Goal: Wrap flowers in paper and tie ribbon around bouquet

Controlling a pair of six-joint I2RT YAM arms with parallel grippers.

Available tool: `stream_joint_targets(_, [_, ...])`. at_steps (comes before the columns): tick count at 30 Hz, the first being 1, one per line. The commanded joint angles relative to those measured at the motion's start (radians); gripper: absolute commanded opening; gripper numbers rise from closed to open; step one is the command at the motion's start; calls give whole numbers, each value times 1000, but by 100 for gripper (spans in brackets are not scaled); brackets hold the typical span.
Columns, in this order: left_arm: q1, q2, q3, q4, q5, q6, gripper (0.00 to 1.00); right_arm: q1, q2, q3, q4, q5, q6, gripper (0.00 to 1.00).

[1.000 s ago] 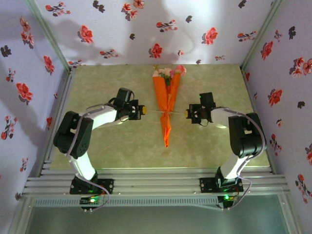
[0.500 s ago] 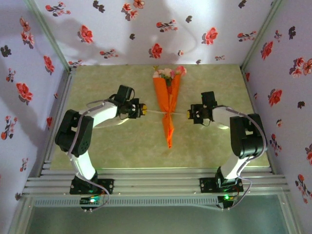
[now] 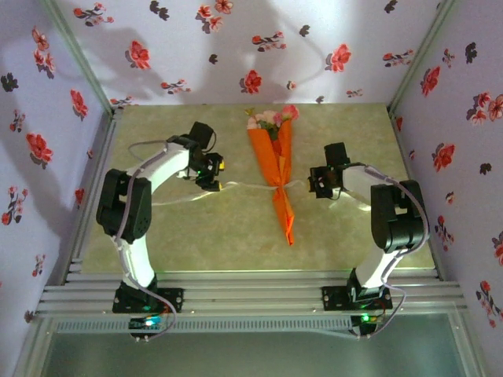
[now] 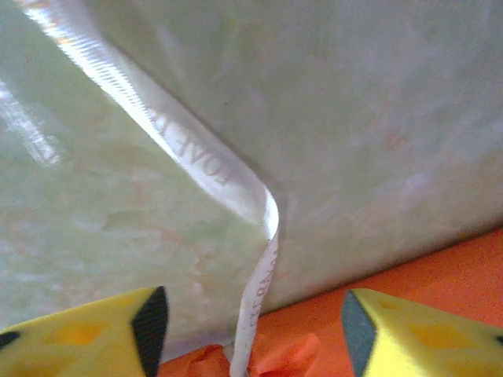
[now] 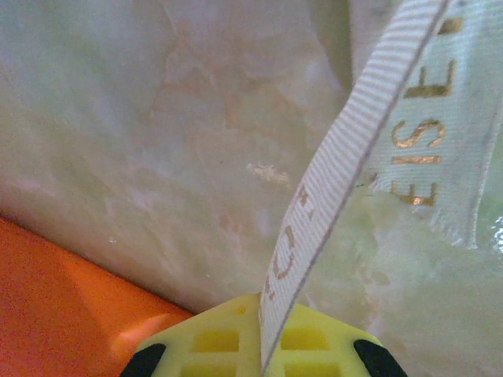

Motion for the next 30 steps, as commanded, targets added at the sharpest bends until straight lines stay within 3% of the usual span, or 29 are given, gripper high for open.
stream_joint_targets(1, [-25,69,79,-204,-47,-31,66,1,15,16,-38,26,-24,0])
stream_joint_targets(7, [-43,186,199,-308,-44,-56,67,1,14,6,-31,24,-23,0])
stream_joint_targets(12, [-40,215,180,-286,-72,-82,66,1,14,4,-17,20,-18,0])
stream_joint_targets(21, [-23,268,163,-219,-104,-89,52,4,18,5,-9,15,-21,0])
stream_joint_targets(26, [-2,269,153,-155,-132,-89,34,7,16,1,-8,16,-24,0])
stream_joint_targets(29, [9,252,116,-79,-137,-92,14,12,17,-2,-1,15,-23,0])
stream_joint_targets(30, [11,239,103,-55,-140,-91,3,11,17,-2,1,14,-23,0])
